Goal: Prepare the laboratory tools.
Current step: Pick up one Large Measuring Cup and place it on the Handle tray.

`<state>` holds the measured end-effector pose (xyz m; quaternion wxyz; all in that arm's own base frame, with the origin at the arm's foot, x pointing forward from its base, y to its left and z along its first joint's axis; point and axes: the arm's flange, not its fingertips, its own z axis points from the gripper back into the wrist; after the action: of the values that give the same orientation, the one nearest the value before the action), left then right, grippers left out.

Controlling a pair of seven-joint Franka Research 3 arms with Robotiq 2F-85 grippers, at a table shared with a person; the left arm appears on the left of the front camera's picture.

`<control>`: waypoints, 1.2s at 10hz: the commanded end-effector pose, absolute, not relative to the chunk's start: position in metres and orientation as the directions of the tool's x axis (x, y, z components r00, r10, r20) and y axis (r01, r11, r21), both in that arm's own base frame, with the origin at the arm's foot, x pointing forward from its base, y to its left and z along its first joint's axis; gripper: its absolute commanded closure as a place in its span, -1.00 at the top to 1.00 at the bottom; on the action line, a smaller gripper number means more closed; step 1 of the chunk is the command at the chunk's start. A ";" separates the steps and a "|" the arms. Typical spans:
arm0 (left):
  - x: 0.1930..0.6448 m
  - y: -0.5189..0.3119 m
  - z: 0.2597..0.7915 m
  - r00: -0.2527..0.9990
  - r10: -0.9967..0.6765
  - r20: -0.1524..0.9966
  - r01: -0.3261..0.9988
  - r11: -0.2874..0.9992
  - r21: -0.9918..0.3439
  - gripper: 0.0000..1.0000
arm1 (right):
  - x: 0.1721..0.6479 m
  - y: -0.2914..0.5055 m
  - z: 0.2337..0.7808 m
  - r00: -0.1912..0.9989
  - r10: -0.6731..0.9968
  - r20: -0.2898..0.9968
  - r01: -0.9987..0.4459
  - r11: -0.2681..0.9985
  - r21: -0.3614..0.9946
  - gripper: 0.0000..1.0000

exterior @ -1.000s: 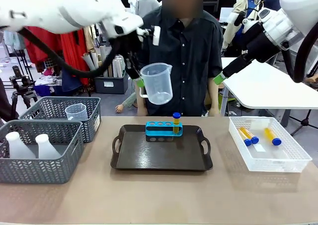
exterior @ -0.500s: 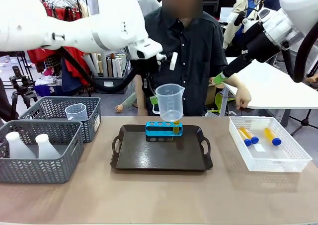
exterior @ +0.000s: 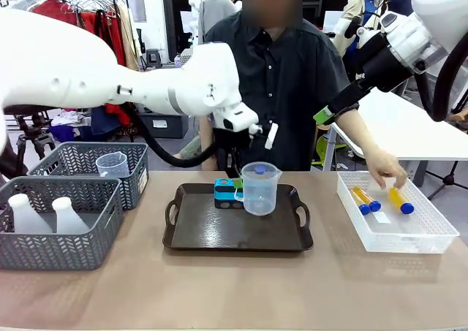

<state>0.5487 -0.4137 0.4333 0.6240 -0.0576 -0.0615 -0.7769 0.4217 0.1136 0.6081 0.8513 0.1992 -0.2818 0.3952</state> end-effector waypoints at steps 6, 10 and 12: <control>0.552 -0.433 0.405 -0.210 -0.967 0.142 0.977 -0.213 -0.002 -1.00 | 0.421 0.113 0.609 0.539 0.550 0.638 -0.780 0.611 0.133 1.00; 0.549 -0.439 0.389 -0.227 -0.965 0.132 0.973 -0.231 -0.012 -0.96 | 0.421 0.113 0.609 0.539 0.550 0.638 -0.780 0.611 0.133 1.00; 0.550 -0.439 0.389 -0.229 -0.965 0.129 0.972 -0.234 -0.021 -0.20 | 0.421 0.113 0.609 0.539 0.550 0.638 -0.780 0.611 0.133 1.00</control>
<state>0.5500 -0.4390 0.3845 0.6182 -0.0678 -0.0342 -0.7823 0.4217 0.1136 0.6081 0.8513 0.1992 -0.2818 0.3952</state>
